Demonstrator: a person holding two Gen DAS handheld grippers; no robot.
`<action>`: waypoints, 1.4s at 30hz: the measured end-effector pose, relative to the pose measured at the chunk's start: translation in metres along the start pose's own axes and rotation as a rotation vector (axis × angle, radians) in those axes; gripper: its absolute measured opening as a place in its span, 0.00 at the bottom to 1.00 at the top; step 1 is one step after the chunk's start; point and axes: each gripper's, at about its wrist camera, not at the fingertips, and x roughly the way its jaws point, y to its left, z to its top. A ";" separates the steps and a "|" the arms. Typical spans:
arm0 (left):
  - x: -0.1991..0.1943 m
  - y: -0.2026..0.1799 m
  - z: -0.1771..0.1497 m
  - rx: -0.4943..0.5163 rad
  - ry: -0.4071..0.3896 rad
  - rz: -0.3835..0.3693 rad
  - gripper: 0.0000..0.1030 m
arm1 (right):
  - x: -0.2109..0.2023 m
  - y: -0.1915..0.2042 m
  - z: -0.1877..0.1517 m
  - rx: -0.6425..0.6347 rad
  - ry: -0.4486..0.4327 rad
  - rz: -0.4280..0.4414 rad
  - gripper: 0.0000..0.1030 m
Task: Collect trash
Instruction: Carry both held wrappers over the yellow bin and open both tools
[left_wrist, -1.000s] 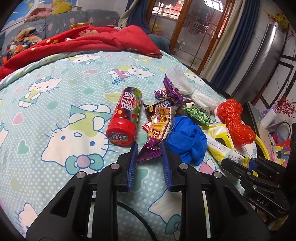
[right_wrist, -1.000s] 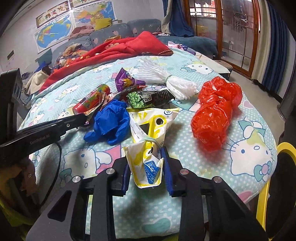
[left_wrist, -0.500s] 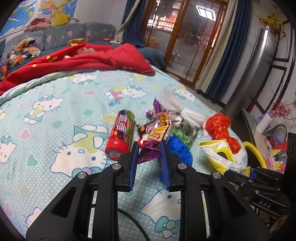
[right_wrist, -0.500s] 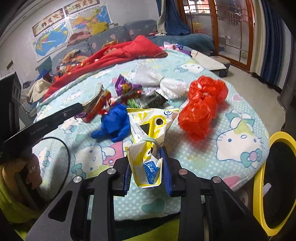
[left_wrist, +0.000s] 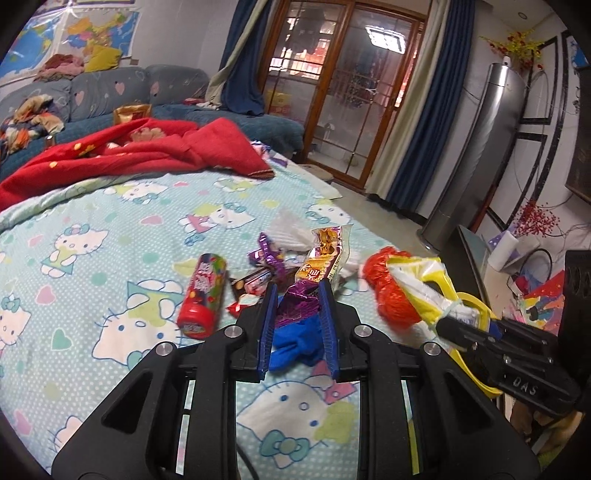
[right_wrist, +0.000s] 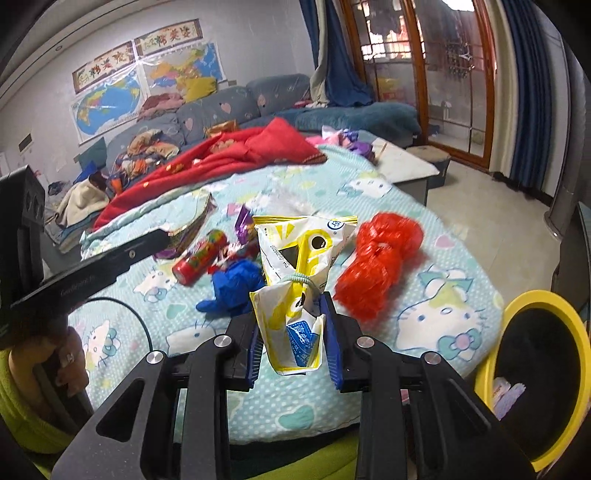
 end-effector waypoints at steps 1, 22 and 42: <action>-0.001 -0.003 0.000 0.006 -0.003 -0.005 0.16 | -0.002 -0.001 0.001 0.001 -0.008 -0.005 0.26; -0.010 -0.058 0.000 0.100 -0.015 -0.093 0.16 | -0.045 -0.045 0.004 0.087 -0.116 -0.106 0.26; 0.001 -0.117 0.002 0.216 0.003 -0.174 0.16 | -0.081 -0.091 -0.011 0.193 -0.184 -0.248 0.26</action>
